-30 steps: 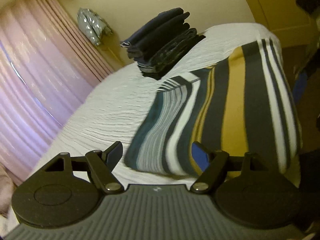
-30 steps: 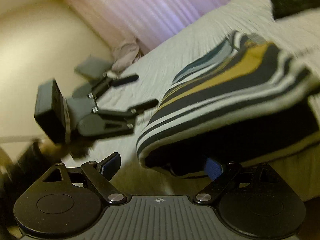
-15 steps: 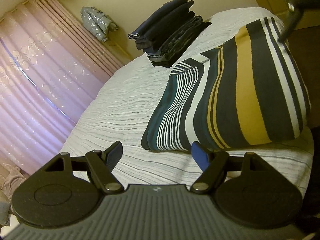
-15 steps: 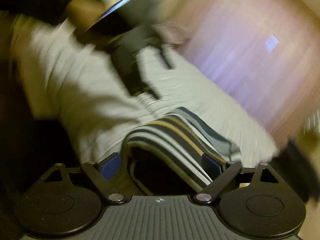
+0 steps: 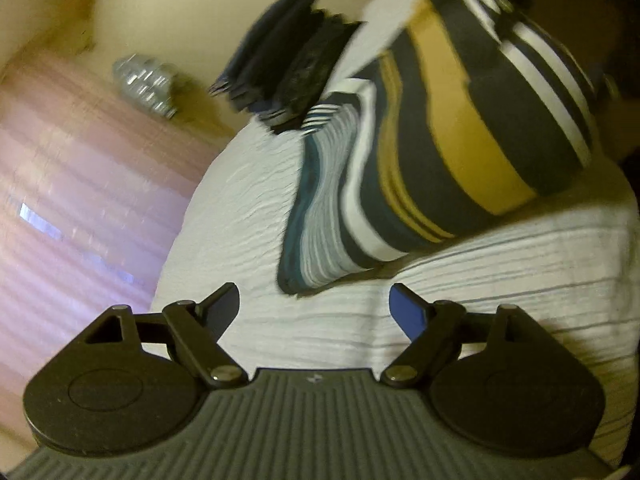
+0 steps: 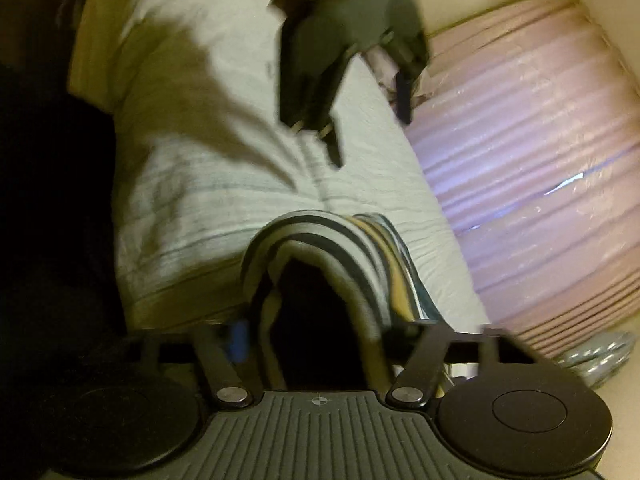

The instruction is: Fold clothes

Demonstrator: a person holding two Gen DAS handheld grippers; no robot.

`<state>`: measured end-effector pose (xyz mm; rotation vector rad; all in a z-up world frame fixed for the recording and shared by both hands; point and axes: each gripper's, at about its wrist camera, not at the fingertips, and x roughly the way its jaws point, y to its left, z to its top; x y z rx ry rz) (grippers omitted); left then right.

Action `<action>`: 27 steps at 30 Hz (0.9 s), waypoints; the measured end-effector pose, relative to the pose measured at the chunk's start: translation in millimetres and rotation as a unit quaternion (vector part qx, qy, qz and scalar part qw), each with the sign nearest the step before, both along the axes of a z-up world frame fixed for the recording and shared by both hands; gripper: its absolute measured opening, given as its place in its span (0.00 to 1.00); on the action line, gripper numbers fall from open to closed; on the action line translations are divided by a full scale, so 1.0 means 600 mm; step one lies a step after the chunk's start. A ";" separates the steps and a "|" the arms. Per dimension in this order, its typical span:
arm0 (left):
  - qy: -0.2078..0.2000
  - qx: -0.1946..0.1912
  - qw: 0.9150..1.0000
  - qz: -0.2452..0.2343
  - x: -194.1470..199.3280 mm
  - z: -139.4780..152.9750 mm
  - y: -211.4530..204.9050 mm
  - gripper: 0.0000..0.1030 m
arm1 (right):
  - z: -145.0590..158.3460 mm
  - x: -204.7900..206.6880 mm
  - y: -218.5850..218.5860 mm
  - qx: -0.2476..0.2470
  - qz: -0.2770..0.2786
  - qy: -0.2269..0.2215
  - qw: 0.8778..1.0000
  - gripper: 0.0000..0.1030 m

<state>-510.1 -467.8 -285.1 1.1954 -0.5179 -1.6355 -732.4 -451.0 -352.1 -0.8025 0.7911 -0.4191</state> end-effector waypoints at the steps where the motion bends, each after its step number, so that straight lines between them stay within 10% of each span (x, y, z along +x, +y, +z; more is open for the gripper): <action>1: -0.016 -0.002 1.000 -0.014 -0.007 -0.008 -0.004 0.78 | 0.007 -0.010 -0.004 0.006 0.001 -0.007 1.000 0.45; 12: -0.149 -0.029 0.979 -0.136 -0.067 -0.071 -0.084 0.79 | 0.094 -0.139 -0.006 0.029 -0.028 -0.062 0.997 0.41; 19: -0.179 0.006 0.970 -0.162 -0.084 -0.087 -0.090 0.28 | 0.078 -0.163 0.014 0.045 -0.037 -0.066 0.996 0.43; 27: -0.167 0.020 0.975 -0.147 -0.085 -0.076 -0.093 0.20 | 0.044 -0.179 0.038 0.015 -0.070 -0.072 0.995 0.87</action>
